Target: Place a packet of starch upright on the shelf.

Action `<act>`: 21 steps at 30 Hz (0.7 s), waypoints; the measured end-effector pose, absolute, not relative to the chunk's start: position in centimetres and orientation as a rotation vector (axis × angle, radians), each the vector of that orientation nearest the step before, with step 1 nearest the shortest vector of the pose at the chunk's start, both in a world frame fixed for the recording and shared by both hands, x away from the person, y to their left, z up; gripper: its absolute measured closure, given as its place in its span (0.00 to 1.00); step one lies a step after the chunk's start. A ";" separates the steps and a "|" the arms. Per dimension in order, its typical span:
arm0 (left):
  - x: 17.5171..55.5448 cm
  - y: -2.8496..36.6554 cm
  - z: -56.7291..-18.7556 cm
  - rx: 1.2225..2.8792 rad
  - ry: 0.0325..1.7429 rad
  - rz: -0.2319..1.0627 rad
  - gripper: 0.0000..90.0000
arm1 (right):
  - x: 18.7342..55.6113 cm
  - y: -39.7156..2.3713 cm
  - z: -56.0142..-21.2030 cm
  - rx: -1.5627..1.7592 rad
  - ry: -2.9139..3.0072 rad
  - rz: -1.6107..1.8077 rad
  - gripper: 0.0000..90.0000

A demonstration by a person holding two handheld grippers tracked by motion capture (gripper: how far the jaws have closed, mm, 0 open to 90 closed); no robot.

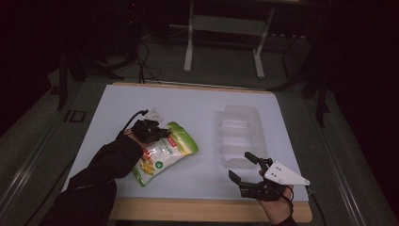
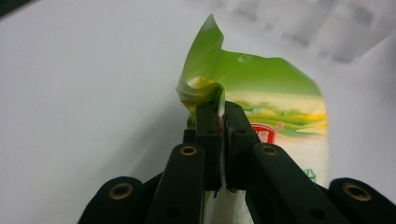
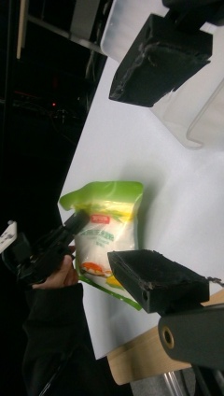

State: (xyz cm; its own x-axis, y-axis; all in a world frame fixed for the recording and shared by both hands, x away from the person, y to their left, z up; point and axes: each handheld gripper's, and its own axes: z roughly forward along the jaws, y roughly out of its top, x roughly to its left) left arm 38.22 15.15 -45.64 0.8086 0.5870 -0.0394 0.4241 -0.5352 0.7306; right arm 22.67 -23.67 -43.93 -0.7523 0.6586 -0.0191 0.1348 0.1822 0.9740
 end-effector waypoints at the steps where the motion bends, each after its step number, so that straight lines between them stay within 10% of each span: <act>1: 38.0 15.3 -45.4 2.204 0.738 0.270 0.97 | 22.7 -23.7 -43.9 0.740 2.027 1.600 0.23; 21: 35.2 16.7 -40.5 1.967 0.668 0.338 0.98 | 22.8 -23.5 -43.8 0.764 2.031 1.610 0.21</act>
State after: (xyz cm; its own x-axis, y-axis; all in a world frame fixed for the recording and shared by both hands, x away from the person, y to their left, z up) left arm 35.19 16.72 -40.48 0.8092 0.5857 -0.0463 0.3090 -0.3572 0.8814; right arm 22.82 -23.52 -43.80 -0.7526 0.6585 0.0011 0.1514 0.1714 0.9735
